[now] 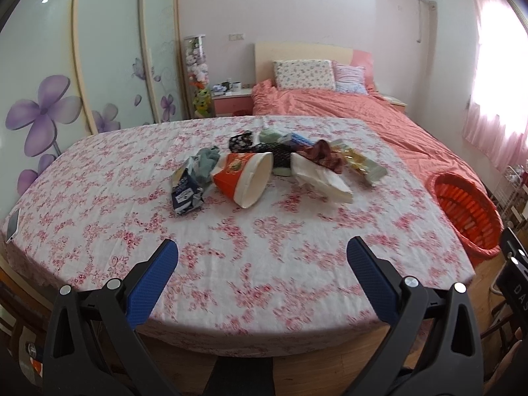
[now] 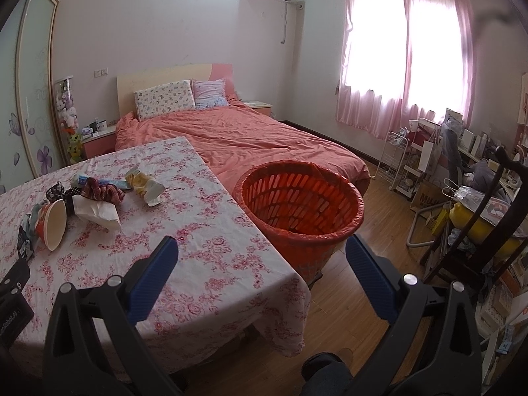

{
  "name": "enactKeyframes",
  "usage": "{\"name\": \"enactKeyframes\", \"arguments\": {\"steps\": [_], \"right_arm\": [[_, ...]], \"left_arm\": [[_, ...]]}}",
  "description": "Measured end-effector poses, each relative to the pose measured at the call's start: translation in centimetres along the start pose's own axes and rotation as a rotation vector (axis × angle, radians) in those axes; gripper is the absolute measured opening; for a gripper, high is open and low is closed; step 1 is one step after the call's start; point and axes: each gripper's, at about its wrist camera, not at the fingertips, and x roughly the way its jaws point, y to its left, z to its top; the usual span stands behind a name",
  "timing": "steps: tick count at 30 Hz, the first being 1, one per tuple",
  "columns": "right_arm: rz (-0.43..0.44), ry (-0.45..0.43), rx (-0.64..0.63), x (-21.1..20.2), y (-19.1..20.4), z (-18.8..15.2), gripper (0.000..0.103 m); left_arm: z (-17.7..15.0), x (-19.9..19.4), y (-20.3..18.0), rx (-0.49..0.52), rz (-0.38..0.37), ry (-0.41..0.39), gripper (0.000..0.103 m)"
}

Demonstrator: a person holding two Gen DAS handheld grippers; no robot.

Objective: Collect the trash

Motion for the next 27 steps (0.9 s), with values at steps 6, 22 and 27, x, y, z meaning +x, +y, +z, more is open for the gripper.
{"name": "enactKeyframes", "arguments": {"steps": [6,22,27], "right_arm": [[0.044,0.012,-0.046,2.9,2.7,1.1,0.099],[0.345,0.186,-0.093,18.6,12.6,5.7,0.094],[0.405,0.267,-0.106,23.3,15.8,6.5,0.086]], "left_arm": [[1.6,3.8,3.3,-0.064,0.058,0.054,0.101],[4.7,14.7,11.6,-0.18,0.097,0.193,0.1],[5.0,16.2,11.8,-0.195,0.059,0.202,0.091]]}}
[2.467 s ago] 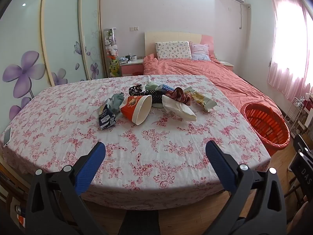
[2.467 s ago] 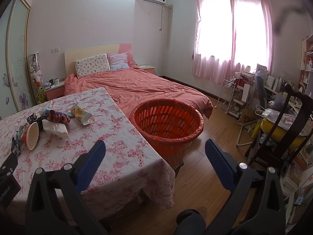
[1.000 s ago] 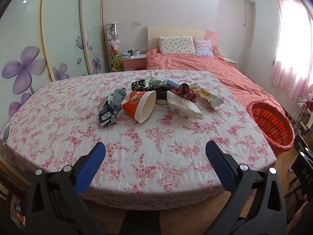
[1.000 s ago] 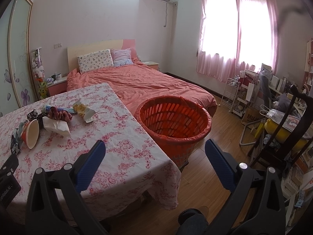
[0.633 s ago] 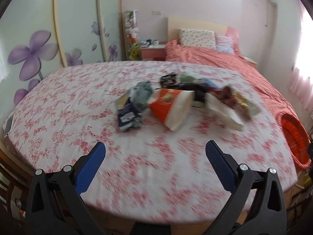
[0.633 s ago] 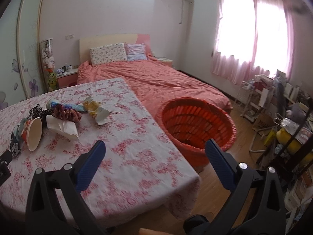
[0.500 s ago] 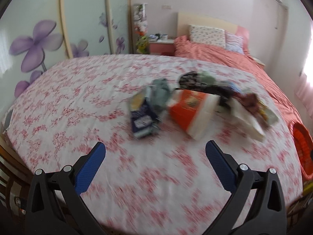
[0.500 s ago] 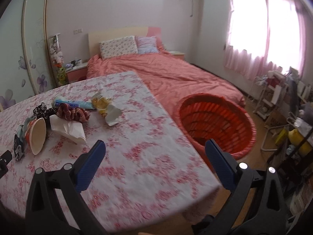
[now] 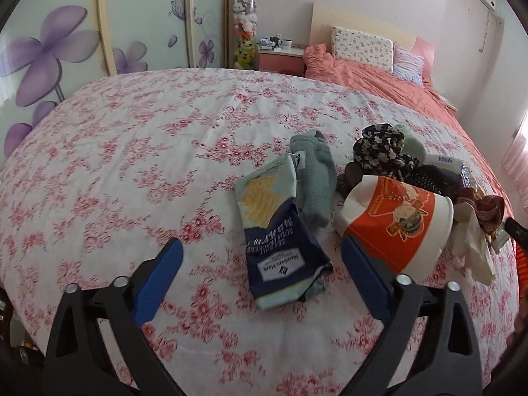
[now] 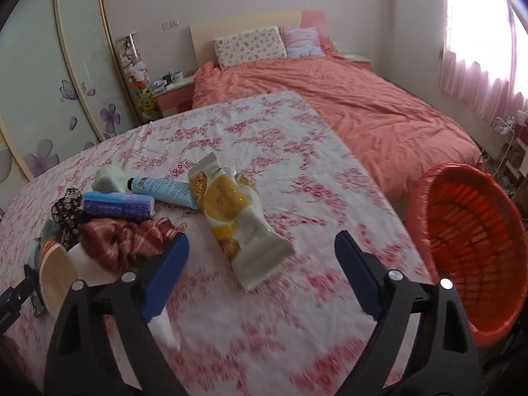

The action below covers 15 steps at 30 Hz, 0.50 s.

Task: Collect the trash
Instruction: 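Grasp the yellow snack wrapper with the right tool while the left tool grasps the blue wrapper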

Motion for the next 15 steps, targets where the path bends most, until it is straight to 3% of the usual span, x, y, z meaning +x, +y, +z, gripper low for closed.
{"name": "enactKeyframes", "arguments": {"steps": [4,7,11,15], "right_arm": [[0.001,0.06,-0.003,3.4,0.7,0.9,0.078],[0.018,0.104,0.006,4.7,0.8,0.9,0.07],[0.022,0.111,0.0,5.2,1.3,0.7,0.063],[0.017,0.107,-0.017,5.2,1.6,0.6,0.048]], "left_arm": [[0.4,1.0,0.2,-0.011,-0.032,0.025,0.08],[0.5,1.5,0.0,-0.003,-0.044,0.038,0.077],[0.6,2.2,0.1,-0.009,-0.056,0.064,0.07],[0.7,2.6,0.6,-0.031,-0.055,0.073,0.055]]}}
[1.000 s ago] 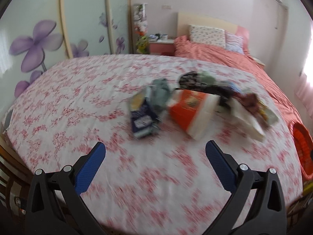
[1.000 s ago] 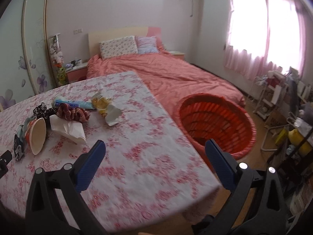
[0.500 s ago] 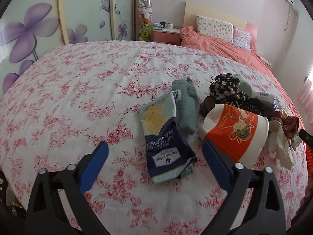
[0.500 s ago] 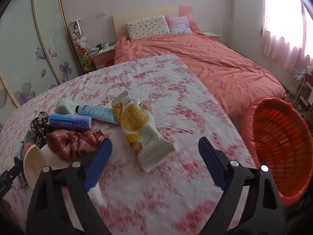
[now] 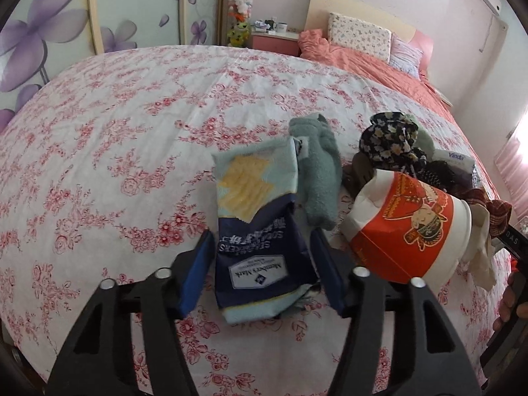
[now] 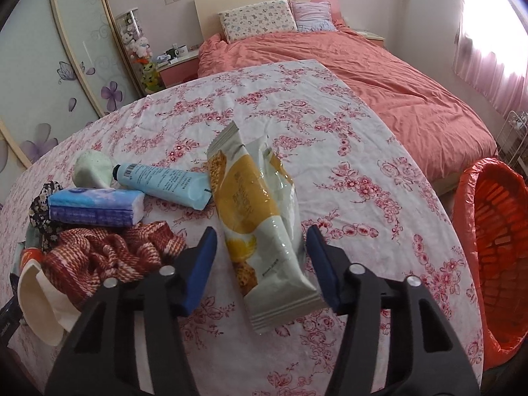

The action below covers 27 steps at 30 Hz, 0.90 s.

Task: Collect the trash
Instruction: 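Grasp the yellow snack wrapper with the right tool while the left tool grasps the blue wrapper, then carry both wrappers to the orange basket and open both tools to drop them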

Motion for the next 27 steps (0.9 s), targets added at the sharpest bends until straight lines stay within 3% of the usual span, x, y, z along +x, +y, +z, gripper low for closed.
{"name": "enactKeyframes", "arguments": {"steps": [6,10,21,27], "right_arm": [[0.03,0.003,-0.001,-0.2,0.0,0.0,0.029],[0.055,-0.014,-0.007,-1.3,0.0,-0.2,0.027],[0.057,-0.11,-0.016,-6.6,-1.2,-0.3,0.027],[0.055,-0.174,-0.006,-10.5,-2.9,-1.0,0.027]], "left_arm": [[0.3,-0.6,0.9,-0.024,-0.02,-0.021,0.039],[0.5,-1.5,0.5,0.007,-0.014,-0.049,0.034],[1.3,-5.4,-0.6,0.015,-0.036,-0.124,0.033],[1.6,-8.3,-3.7,0.061,-0.083,-0.176,0.033]]}}
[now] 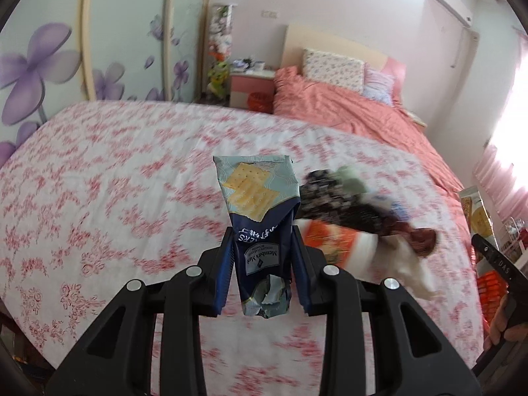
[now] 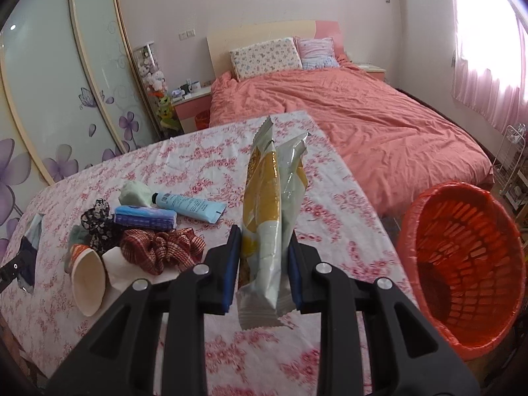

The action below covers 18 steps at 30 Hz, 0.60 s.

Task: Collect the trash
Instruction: 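Carry both wrappers to the orange basket and open both tools to drop them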

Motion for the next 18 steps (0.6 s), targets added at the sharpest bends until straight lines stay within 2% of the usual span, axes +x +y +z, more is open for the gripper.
{"name": "enactKeyframes", "arguments": {"steps": [9,18], "right_arm": [[-0.039,-0.08,0.062,-6.1,-5.3,-0.5,0.027],[-0.155,-0.11,0.129,-8.9,-12.2,-2.1,0.027]], "left_arm": [[0.1,-1.8,-9.2,0.124,-0.17,-0.021,0.033],[-1.7,-1.4,-20.8,0.267,-0.405,0.044,0.033]]}}
